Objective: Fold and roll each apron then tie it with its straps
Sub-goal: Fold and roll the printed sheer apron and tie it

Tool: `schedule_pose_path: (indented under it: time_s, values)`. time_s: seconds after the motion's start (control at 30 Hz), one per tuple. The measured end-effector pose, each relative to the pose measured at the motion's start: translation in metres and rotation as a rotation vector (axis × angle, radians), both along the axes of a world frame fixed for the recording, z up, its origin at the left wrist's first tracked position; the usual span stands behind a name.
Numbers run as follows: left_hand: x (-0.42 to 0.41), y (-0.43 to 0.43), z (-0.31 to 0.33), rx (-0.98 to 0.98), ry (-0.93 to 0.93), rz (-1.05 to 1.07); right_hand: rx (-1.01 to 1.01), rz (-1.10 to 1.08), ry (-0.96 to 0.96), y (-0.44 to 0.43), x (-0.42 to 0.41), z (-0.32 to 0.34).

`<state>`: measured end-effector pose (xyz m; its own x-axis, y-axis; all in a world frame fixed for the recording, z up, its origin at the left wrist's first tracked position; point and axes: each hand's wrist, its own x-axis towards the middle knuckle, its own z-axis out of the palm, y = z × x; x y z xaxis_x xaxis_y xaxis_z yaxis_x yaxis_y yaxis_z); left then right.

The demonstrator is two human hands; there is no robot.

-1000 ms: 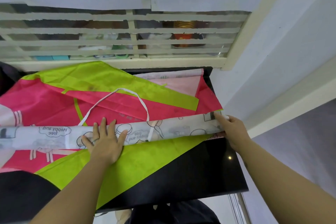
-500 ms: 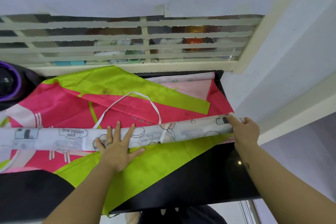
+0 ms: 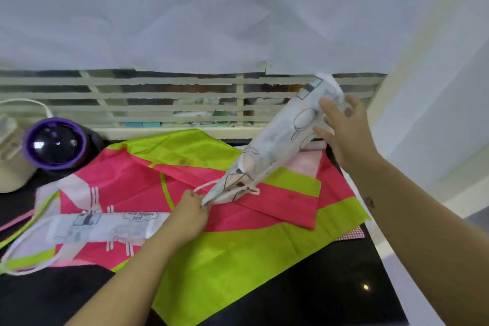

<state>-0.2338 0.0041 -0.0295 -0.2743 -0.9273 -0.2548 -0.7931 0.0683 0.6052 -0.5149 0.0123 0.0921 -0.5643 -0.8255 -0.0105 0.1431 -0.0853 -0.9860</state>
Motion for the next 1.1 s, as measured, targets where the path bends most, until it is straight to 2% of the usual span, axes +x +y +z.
schedule_pose_path:
  time_s: [0.13,0.23,0.3,0.4,0.5,0.57,0.6,0.67,0.73,0.83,0.9,1.0,1.1]
  values:
    - [0.015,-0.010,0.108,0.221,0.240,-0.023,-0.134,0.115,0.374,0.017,0.070,0.039]
    - [0.032,-0.004,0.174,0.387,0.540,0.063,-0.255,0.177,0.643,0.039,0.114,0.055]
    - [0.042,0.003,0.209,0.450,0.696,0.077,-0.316,0.173,0.757,0.050,0.138,0.068]
    - [0.055,0.011,0.241,0.426,0.775,0.057,-0.428,0.012,0.802,0.063,0.163,0.095]
    - [0.065,0.012,0.262,0.336,0.799,0.040,-0.667,-0.215,0.937,0.080,0.177,0.126]
    - [0.070,0.013,0.274,0.263,0.803,0.003,-0.685,-0.111,1.033,0.087,0.189,0.139]
    - [0.074,0.014,0.281,0.209,0.798,-0.031,-0.578,0.000,1.006,0.090,0.198,0.147]
    - [0.070,0.014,0.287,0.093,0.790,-0.043,-0.237,0.288,0.859,0.085,0.205,0.154]
    - [0.075,0.020,0.294,-0.028,0.759,-0.082,-0.040,0.350,0.787,0.081,0.214,0.156]
    - [0.080,0.030,0.301,-0.149,0.799,-0.107,-0.090,0.324,0.576,0.081,0.226,0.168]
    - [0.083,0.037,0.310,-0.213,0.877,-0.084,-0.125,0.382,0.477,0.081,0.232,0.175]
    - [0.090,0.047,0.333,-0.318,0.971,-0.100,-0.157,0.530,0.518,0.086,0.244,0.193]
    - [0.094,0.049,0.357,-0.391,1.035,-0.119,-0.247,0.519,0.506,0.086,0.249,0.218]
